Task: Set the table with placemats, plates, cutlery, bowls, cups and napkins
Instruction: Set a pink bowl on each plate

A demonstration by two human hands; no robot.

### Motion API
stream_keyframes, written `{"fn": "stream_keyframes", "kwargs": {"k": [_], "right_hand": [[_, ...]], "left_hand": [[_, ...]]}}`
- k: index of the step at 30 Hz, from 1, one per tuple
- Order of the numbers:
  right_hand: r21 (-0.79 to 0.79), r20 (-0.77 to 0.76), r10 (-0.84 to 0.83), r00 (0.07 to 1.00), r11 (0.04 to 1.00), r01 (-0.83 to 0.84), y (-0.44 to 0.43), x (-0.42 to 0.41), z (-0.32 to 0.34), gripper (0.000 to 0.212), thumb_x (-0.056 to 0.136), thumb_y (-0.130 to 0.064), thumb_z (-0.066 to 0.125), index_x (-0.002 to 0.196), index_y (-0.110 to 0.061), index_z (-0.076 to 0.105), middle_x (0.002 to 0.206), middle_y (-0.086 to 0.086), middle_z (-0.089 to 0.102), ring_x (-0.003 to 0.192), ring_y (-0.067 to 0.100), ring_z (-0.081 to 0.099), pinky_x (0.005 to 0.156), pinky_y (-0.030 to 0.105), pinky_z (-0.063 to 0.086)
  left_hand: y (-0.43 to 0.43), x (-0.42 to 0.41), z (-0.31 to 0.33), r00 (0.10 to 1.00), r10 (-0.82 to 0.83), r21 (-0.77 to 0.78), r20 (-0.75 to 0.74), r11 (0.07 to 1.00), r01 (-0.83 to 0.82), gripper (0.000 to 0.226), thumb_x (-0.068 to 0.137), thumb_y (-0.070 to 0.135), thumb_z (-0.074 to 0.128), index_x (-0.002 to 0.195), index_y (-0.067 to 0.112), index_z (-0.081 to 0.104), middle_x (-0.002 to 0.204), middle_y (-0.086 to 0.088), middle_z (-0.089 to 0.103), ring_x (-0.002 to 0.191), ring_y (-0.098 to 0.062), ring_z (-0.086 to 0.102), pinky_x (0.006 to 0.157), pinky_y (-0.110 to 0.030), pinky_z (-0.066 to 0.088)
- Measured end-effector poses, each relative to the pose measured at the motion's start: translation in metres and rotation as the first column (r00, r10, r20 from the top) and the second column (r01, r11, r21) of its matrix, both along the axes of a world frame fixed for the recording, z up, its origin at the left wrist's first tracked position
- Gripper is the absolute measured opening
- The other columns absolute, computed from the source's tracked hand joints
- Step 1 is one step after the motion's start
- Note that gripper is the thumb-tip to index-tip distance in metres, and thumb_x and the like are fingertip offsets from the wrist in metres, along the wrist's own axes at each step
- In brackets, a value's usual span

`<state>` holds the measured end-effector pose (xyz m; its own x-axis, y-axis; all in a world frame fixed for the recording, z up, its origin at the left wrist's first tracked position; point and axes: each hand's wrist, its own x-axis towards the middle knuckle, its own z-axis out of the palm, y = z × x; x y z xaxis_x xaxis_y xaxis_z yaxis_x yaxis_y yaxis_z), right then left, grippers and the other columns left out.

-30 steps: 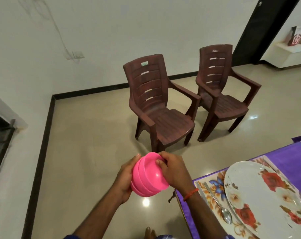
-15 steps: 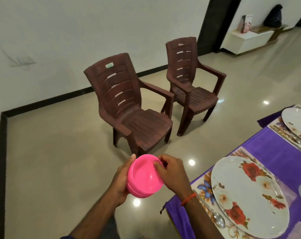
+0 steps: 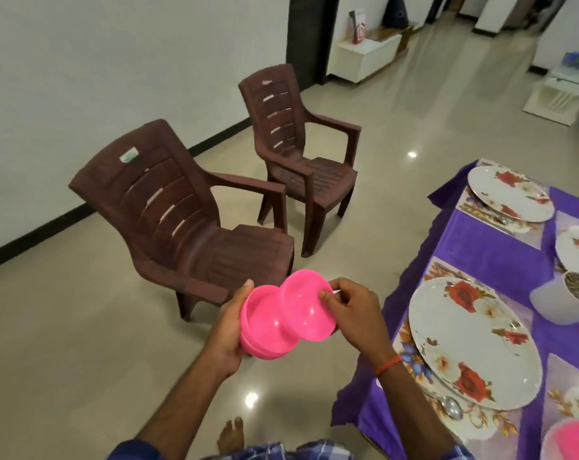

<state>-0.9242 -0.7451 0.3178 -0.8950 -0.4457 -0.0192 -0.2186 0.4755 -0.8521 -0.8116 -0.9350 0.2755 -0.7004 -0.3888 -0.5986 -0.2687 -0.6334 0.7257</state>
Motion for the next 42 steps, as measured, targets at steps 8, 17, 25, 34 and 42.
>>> {"fn": "stream_keyframes", "kwargs": {"k": [8, 17, 25, 34, 42], "right_hand": [[-0.023, 0.163, -0.383, 0.909, 0.92, 0.392, 0.046, 0.003, -0.015, 0.018, 0.093, -0.008, 0.068, 0.109, -0.014, 0.07, 0.074, 0.009, 0.072, 0.052, 0.024, 0.07, 0.055, 0.039, 0.061], [0.123, 0.167, -0.7, 0.694, 0.713, 0.69, 0.126, 0.008, -0.039, 0.02, 0.096, -0.017, 0.066, 0.115, -0.013, 0.067, 0.081, 0.006, 0.073, 0.051, 0.019, 0.07, 0.047, 0.021, 0.053], [0.194, 0.17, -0.877, 0.45, 0.477, 0.857, 0.18, -0.017, -0.069, 0.019, 0.096, -0.021, 0.062, 0.112, -0.014, 0.067, 0.094, 0.009, 0.072, 0.069, 0.024, 0.072, 0.064, 0.038, 0.061], [0.177, 0.274, -0.959, 0.076, 0.128, 0.976, 0.232, -0.039, -0.109, 0.016, 0.093, -0.017, 0.062, 0.096, -0.003, 0.069, 0.077, 0.011, 0.073, 0.065, 0.025, 0.071, 0.054, 0.03, 0.056], [0.248, 0.241, -0.964, -0.115, -0.054, 0.967, 0.259, -0.052, -0.131, 0.022, 0.087, -0.015, 0.066, 0.073, 0.0, 0.071, 0.07, 0.017, 0.068, 0.072, 0.035, 0.068, 0.069, 0.047, 0.058]], "left_hand": [[-0.021, -0.034, -0.006, 0.991, -0.133, 0.086, -0.027, 0.987, 0.135, 0.108, 0.043, 0.076, 0.087, 0.129, 0.013, 0.069, 0.129, -0.019, 0.068, 0.12, -0.043, 0.064, 0.102, -0.065, 0.049], [0.0, -0.092, -0.011, 0.944, -0.327, 0.06, -0.029, 0.943, 0.329, 0.072, 0.072, 0.068, 0.067, 0.125, 0.02, 0.072, 0.125, -0.013, 0.071, 0.115, -0.039, 0.067, 0.098, -0.064, 0.052], [0.03, -0.165, -0.012, 0.883, -0.47, 0.014, 0.004, 0.883, 0.47, 0.068, 0.073, 0.064, 0.067, 0.126, 0.022, 0.071, 0.128, -0.01, 0.07, 0.118, -0.038, 0.064, 0.102, -0.065, 0.049], [0.057, -0.232, -0.015, 0.812, -0.584, 0.002, -0.008, 0.812, 0.584, 0.067, 0.074, 0.064, 0.067, 0.124, 0.021, 0.072, 0.131, -0.013, 0.068, 0.121, -0.039, 0.062, 0.105, -0.065, 0.046], [0.074, -0.265, -0.022, 0.732, -0.681, 0.018, 0.008, 0.732, 0.681, 0.07, 0.079, 0.063, 0.063, 0.13, 0.016, 0.068, 0.132, -0.015, 0.068, 0.121, -0.04, 0.062, 0.098, -0.059, 0.051]]}}
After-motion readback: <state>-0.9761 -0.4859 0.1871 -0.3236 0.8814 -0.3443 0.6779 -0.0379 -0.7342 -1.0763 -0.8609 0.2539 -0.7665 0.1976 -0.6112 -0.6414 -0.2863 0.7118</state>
